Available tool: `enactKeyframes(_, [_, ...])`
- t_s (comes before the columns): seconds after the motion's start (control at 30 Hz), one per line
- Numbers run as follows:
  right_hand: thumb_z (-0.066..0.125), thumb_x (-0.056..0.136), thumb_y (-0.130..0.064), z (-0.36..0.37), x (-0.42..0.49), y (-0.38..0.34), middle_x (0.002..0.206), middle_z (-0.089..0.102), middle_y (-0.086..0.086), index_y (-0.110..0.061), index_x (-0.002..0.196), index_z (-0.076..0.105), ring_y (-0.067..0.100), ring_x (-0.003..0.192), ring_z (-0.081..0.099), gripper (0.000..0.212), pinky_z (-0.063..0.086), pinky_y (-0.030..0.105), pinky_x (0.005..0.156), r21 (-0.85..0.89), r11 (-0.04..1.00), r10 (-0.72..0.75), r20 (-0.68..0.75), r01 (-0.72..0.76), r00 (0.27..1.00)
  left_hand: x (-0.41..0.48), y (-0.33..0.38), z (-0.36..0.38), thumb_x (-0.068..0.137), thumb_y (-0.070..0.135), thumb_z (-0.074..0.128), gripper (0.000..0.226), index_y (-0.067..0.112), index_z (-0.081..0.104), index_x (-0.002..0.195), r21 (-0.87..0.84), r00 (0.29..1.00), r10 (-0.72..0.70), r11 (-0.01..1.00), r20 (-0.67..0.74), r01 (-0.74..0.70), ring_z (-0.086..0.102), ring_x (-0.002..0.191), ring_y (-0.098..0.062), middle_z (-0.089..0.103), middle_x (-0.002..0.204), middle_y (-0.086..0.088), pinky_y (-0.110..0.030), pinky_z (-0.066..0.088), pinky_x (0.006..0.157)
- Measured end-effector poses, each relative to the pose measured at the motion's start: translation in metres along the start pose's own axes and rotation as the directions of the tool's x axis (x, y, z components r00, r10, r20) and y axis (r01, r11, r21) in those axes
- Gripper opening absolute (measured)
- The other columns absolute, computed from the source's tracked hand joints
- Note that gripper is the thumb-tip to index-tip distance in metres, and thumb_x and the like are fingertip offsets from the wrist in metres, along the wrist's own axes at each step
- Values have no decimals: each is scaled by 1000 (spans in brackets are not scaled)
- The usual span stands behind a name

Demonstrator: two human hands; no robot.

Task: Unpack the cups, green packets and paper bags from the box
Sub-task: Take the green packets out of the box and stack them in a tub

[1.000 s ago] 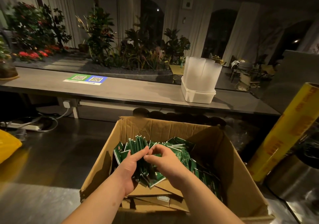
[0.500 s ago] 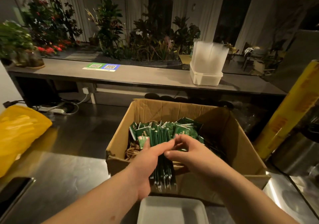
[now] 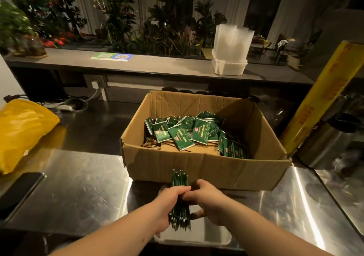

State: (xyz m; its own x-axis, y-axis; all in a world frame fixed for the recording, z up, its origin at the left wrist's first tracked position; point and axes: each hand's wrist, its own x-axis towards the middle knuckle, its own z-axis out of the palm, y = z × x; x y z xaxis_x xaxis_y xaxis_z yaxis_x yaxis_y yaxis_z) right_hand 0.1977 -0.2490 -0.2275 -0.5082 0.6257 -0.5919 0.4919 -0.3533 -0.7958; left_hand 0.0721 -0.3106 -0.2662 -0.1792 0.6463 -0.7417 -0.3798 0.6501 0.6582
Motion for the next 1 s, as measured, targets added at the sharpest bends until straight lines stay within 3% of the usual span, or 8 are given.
enactKeyframes(0.13, [66, 94, -7, 6, 16, 16, 117, 66, 13, -13, 122, 50, 24, 108, 67, 32, 63, 48, 84, 72, 993, 89, -7, -89, 996, 9, -6, 6, 95, 40, 66, 46, 15, 46, 128, 149, 987, 28, 989, -158, -4, 58, 113, -28, 64, 116, -10, -46, 47, 102])
enactKeyframes(0.3, [67, 94, -7, 6, 33, 26, 112, 71, 10, -11, 119, 61, 21, 106, 68, 26, 62, 44, 88, -12, 993, 116, 54, -116, 992, 18, -6, -6, 95, 36, 66, 51, 13, 52, 138, 389, 971, 65, 921, -232, 31, 62, 107, -23, 64, 110, -6, -41, 51, 102])
enactKeyframes(0.47, [61, 96, 0, 10, 45, 39, 108, 70, 10, -11, 116, 62, 20, 100, 68, 23, 62, 34, 77, 7, 983, 185, 42, -185, 982, 19, 0, -26, 88, 35, 73, 57, 23, 50, 138, 741, 968, 216, 669, -129, -51, 65, 92, -14, 64, 102, 5, -27, 55, 70])
enactKeyframes(0.57, [61, 95, 2, 11, 50, 45, 112, 68, 10, -12, 115, 62, 23, 104, 66, 25, 59, 29, 72, 35, 982, 185, 20, -186, 982, 24, -1, -41, 84, 29, 79, 49, 23, 58, 128, 789, 957, 272, 607, -99, -91, 62, 97, -10, 62, 103, 10, -28, 54, 88])
enactKeyframes(0.7, [67, 92, -4, 8, 55, 50, 110, 68, 7, -20, 110, 59, 21, 104, 64, 25, 58, 38, 84, -16, 975, 223, 34, -222, 974, 34, -6, -60, 69, 35, 89, 104, 30, 23, 148, 778, 972, 178, 628, -151, 6, 57, 124, -26, 42, 150, -8, -31, 57, 91])
enactKeyframes(0.8, [66, 93, -3, 9, 59, 52, 113, 69, 7, -20, 112, 60, 24, 108, 65, 27, 60, 44, 87, -34, 961, 278, 114, -276, 954, 38, -12, -65, 60, 33, 94, 142, 42, -12, 154, 806, 1000, 30, 592, 2, -20, 51, 131, -26, 44, 149, -5, -35, 49, 106])
enactKeyframes(0.9, [70, 89, -5, 14, 67, 52, 120, 67, 8, -22, 122, 57, 28, 114, 62, 39, 57, 54, 94, -48, 953, 303, 121, -299, 945, 39, -15, -62, 50, 35, 94, 153, 53, -23, 148, 862, 997, -10, 503, 72, -57, 48, 136, -27, 44, 147, -4, -44, 45, 113])
enactKeyframes(1.0, [69, 90, 0, 17, 71, 48, 118, 67, 11, -20, 114, 60, 31, 113, 61, 32, 54, 60, 96, -4, 956, 292, 98, -293, 952, 38, -14, -55, 62, 25, 92, 153, 51, -32, 148, 896, 998, 21, 438, 67, -69, 40, 144, -31, 29, 160, -10, -45, 40, 117])
